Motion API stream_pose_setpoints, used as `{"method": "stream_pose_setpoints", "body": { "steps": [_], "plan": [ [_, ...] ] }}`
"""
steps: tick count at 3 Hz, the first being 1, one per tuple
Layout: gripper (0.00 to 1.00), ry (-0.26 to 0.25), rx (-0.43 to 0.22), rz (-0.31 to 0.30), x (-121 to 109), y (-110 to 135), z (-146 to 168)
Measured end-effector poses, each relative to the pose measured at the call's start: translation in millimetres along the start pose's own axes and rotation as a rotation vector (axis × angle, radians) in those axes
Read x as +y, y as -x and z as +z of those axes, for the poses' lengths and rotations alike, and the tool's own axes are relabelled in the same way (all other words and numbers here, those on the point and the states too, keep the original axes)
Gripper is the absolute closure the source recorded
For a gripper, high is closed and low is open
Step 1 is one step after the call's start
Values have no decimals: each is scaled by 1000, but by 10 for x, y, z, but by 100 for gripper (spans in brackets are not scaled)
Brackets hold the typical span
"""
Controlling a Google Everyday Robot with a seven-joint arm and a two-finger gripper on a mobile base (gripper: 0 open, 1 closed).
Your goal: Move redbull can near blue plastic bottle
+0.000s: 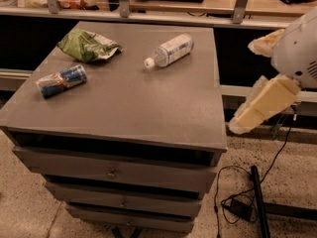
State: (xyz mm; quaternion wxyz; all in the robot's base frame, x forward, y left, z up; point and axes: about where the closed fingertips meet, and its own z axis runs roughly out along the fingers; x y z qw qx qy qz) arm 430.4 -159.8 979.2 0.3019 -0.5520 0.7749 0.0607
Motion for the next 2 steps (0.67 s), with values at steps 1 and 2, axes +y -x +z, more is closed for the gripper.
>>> {"method": "stream_pose_setpoints", "body": {
  "steps": [1, 2],
  "plan": [
    [0, -11, -196, 4, 52, 321, 279],
    [0, 30, -399, -25, 182, 838, 586]
  ]
}}
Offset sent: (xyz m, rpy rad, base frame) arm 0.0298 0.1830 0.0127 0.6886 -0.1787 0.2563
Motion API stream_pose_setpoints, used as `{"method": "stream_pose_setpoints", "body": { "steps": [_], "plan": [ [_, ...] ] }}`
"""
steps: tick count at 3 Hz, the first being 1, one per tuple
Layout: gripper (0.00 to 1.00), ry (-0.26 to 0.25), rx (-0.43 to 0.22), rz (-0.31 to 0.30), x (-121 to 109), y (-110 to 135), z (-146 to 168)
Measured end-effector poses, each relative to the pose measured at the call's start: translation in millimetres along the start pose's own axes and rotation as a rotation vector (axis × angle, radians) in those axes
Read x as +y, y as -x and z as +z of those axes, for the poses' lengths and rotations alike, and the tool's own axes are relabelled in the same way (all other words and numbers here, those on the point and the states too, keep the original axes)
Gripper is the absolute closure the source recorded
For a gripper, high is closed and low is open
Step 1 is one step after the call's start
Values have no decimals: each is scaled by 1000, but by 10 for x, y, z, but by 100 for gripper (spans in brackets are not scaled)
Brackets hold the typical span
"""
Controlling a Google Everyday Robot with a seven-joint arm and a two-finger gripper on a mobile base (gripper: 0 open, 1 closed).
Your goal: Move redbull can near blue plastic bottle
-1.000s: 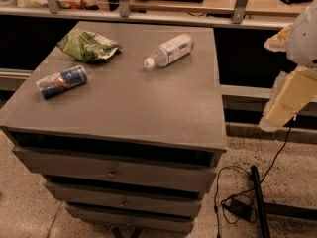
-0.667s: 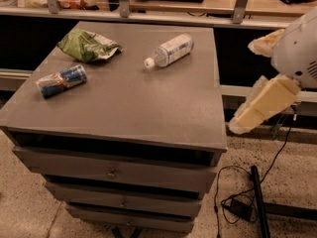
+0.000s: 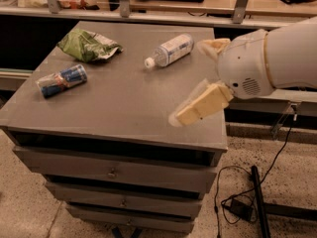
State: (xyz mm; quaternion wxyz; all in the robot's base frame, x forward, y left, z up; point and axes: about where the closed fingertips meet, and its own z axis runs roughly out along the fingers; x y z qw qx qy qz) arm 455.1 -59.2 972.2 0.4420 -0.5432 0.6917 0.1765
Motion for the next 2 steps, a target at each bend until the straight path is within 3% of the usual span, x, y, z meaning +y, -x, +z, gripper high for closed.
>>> {"method": "stream_pose_setpoints", "body": {
  "steps": [1, 2],
  "plan": [
    [0, 54, -155, 8, 181, 323, 419],
    [0, 95, -233, 49, 344, 403, 742]
  ]
}}
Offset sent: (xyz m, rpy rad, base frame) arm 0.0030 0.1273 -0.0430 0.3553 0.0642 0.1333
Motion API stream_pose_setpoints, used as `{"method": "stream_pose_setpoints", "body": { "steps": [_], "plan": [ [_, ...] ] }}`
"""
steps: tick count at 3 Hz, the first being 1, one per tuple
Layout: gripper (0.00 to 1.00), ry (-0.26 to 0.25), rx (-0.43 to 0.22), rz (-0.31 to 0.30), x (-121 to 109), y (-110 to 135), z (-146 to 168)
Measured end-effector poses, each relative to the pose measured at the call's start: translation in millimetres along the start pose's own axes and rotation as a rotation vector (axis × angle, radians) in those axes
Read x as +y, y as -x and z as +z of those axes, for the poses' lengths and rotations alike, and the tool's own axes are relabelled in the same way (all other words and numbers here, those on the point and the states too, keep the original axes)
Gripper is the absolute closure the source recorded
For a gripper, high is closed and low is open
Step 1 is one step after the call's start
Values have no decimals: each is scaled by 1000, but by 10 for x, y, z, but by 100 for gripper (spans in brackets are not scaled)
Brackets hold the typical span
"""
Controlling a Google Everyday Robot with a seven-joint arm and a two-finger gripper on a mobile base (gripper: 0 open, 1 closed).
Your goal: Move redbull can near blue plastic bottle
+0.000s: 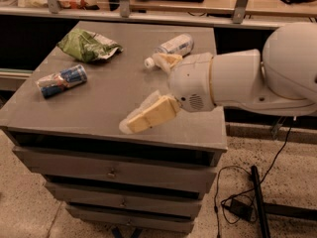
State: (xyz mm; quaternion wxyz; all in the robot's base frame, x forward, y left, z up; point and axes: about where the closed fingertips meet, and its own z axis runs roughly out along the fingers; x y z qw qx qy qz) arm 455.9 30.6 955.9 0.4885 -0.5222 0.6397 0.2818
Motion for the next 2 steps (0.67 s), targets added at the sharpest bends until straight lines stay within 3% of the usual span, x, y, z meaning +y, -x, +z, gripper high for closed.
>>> {"method": "stream_pose_setpoints", "body": {
  "steps": [1, 2],
  "plan": [
    [0, 23, -47, 86, 166, -169, 241],
    [0, 23, -45, 84, 216, -141, 261]
  ]
}}
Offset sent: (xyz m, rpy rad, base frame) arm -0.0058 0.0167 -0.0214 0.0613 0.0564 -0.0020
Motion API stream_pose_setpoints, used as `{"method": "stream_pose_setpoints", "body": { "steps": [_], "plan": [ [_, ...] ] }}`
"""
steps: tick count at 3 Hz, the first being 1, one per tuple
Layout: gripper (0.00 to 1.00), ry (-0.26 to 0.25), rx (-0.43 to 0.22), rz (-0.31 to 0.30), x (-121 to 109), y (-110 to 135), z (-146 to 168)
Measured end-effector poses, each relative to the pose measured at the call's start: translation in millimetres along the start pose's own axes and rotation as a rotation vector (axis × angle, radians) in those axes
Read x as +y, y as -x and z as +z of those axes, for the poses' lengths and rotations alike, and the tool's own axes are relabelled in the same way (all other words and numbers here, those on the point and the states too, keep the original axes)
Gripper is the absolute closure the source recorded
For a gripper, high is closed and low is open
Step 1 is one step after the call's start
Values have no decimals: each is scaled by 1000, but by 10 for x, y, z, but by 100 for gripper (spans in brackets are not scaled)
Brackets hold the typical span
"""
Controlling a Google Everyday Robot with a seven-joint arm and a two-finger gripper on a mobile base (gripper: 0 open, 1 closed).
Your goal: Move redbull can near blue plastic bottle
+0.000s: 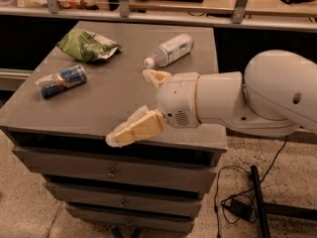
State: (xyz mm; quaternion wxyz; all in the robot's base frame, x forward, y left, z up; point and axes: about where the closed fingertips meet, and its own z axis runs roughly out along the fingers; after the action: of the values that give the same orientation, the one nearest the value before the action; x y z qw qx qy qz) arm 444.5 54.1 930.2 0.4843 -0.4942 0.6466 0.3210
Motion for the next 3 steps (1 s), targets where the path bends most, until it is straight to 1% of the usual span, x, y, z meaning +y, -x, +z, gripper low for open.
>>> {"method": "stream_pose_setpoints", "body": {
  "steps": [1, 2, 3],
  "plan": [
    [0, -37, -1, 3, 15, 6, 3],
    [0, -86, -38, 31, 32, -186, 173],
    [0, -162, -75, 16, -162, -303, 409]
  ]
}}
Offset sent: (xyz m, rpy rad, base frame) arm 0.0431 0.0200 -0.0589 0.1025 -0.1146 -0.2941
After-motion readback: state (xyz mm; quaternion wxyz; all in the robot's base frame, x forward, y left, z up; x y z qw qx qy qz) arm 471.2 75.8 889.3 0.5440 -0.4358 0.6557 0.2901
